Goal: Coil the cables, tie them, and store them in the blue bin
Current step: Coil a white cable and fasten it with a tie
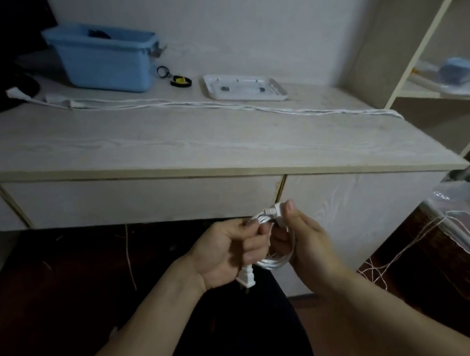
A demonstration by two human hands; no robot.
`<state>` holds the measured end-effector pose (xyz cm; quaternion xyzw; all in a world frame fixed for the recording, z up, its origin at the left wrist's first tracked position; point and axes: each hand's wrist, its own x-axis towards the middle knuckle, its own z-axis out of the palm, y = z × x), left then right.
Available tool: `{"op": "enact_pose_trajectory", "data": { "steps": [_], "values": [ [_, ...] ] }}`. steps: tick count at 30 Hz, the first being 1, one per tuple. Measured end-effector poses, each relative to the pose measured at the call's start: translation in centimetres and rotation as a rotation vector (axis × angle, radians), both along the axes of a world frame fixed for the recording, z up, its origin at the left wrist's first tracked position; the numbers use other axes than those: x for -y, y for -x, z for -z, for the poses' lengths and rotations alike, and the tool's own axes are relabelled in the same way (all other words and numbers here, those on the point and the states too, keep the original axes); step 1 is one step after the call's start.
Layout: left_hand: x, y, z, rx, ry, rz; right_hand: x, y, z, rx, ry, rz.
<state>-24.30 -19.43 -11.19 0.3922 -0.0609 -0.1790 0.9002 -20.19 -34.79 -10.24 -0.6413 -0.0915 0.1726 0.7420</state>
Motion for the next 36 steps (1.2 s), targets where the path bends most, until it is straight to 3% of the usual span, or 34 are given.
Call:
{"op": "enact_pose_trajectory", "data": {
  "steps": [3, 9, 19, 26, 29, 33, 36],
  "values": [
    [-1.8, -2.6, -3.7, 0.026, -0.093, -0.048, -2.4, -2.5, -3.2, 0.107, -0.032, 0.010],
    [-6.0, -8.0, -9.8, 0.117, -0.461, -0.391, -8.1, -7.6, -9.3, 0.236, -0.031, -0.005],
    [-15.4, -17.6, -13.2, 0.178, -0.860, -0.774, -13.6, -18.0, -10.3, 0.291, 0.114, 0.070],
    [-22.7, -24.3, -11.2, 0.085, -0.790, -1.025, -19.5, -26.3, -10.2, 0.317, 0.173, 0.131],
    [-23.9, -25.3, -10.1, 0.101, -0.787, -1.073, -23.0, -30.3, -10.5, 0.429, 0.256, 0.134],
    [-25.5, -25.8, -9.4, 0.180, -1.067, -1.220, -28.2, -34.8, -10.6, 0.768, 0.591, 0.033],
    [-27.1, -25.8, -8.5, 0.162, -1.210, -1.312, -32.5, -37.6, -10.1, 0.873, 0.822, -0.093]
  ]
}}
